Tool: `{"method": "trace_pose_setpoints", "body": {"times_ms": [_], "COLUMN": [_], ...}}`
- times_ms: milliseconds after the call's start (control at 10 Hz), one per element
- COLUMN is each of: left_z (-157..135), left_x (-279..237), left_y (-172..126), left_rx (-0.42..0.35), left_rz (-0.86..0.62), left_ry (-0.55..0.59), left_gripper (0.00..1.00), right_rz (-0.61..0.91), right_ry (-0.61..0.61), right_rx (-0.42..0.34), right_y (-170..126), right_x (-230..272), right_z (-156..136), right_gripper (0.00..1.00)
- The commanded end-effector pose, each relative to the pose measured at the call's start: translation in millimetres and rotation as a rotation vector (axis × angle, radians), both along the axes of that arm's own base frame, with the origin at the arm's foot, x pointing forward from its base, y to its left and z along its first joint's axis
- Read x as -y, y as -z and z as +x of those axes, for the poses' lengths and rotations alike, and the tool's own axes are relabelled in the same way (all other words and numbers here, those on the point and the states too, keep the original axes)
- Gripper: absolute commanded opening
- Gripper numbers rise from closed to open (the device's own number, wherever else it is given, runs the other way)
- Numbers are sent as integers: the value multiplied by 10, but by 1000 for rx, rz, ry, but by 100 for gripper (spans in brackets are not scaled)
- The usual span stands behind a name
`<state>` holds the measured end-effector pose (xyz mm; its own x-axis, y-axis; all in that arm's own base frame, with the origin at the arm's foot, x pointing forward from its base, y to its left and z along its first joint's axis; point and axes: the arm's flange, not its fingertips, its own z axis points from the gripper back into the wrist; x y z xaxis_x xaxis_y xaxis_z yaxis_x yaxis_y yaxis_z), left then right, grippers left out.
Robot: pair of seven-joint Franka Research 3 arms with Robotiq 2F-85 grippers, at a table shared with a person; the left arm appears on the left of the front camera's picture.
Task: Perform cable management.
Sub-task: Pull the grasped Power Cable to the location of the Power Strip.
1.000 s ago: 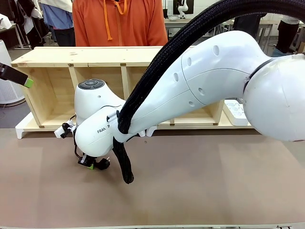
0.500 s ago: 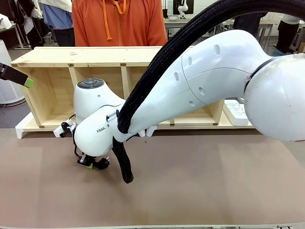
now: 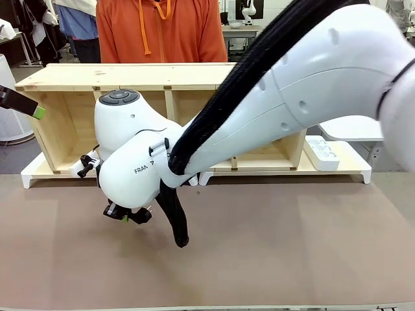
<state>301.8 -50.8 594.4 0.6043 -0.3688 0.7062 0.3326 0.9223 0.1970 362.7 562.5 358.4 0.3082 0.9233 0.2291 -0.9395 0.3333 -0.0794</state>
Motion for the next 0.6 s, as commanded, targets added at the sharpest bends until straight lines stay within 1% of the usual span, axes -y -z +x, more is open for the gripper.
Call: {"method": "trace_pose_setpoints", "body": {"times_ms": [0,200,500], "left_z": [14,14,14], "left_x": [1,1,1], "left_y": [-1,-1,-1], "left_rx": [6,6,6], "left_rz": [-2,-2,-2], "left_ry": [0,0,0], "left_gripper": [100,100,100], "right_rz": [-8,-4,22], "right_ry": [67,115,231], "right_rx": [-7,-2,36], "right_y": [-76,-180,-327], "right_x": [306,543,1050], "right_z": [-233,-382,-622], "right_gripper": [14,14,14]}}
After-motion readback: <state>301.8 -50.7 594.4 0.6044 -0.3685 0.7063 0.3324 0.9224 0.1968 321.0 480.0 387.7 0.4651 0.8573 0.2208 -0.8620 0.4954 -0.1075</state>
